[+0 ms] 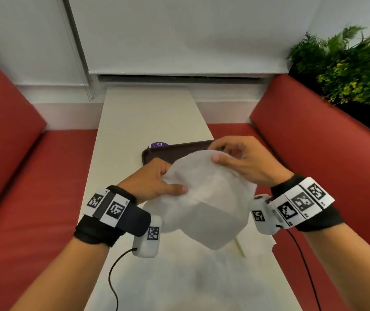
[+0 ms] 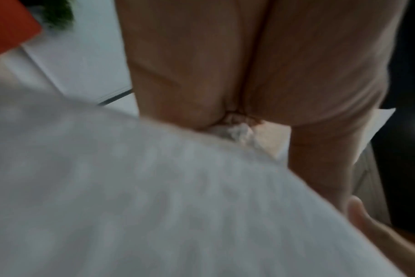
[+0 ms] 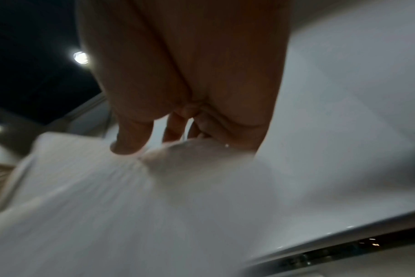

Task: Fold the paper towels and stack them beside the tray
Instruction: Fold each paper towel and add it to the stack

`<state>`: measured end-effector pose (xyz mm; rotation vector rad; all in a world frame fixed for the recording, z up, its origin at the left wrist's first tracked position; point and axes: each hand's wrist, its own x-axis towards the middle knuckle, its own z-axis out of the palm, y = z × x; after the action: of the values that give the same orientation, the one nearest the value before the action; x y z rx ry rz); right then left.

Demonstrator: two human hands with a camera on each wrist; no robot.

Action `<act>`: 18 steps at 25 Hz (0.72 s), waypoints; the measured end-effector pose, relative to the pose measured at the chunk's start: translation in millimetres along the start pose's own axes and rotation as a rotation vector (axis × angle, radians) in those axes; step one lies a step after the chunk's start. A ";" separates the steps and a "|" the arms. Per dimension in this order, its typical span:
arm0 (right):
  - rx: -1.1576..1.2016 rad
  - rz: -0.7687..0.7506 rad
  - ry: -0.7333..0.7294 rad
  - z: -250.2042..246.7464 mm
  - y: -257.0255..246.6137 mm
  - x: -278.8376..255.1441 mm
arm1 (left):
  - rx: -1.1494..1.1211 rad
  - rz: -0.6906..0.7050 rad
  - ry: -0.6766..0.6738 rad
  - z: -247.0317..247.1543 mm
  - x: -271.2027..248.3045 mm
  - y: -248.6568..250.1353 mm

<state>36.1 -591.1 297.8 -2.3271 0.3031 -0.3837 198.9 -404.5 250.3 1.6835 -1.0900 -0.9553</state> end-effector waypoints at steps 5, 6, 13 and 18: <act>0.606 0.310 0.320 7.3 47.9 -34.9 | -0.462 0.028 0.164 -9.9 -0.5 -18.2; 0.778 0.391 0.223 21.6 53.7 -41.8 | -0.523 0.026 0.186 -9.2 0.8 -21.5; 0.830 0.293 0.125 53.0 50.3 -33.0 | -0.540 0.014 0.226 1.0 1.8 -26.0; 0.850 0.236 0.174 40.9 58.6 -31.8 | -0.508 0.014 0.309 -2.0 -3.6 -22.9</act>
<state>15.3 -595.2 222.5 -1.4141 0.3978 -0.4808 205.4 -395.6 229.8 1.3412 -0.5894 -0.8401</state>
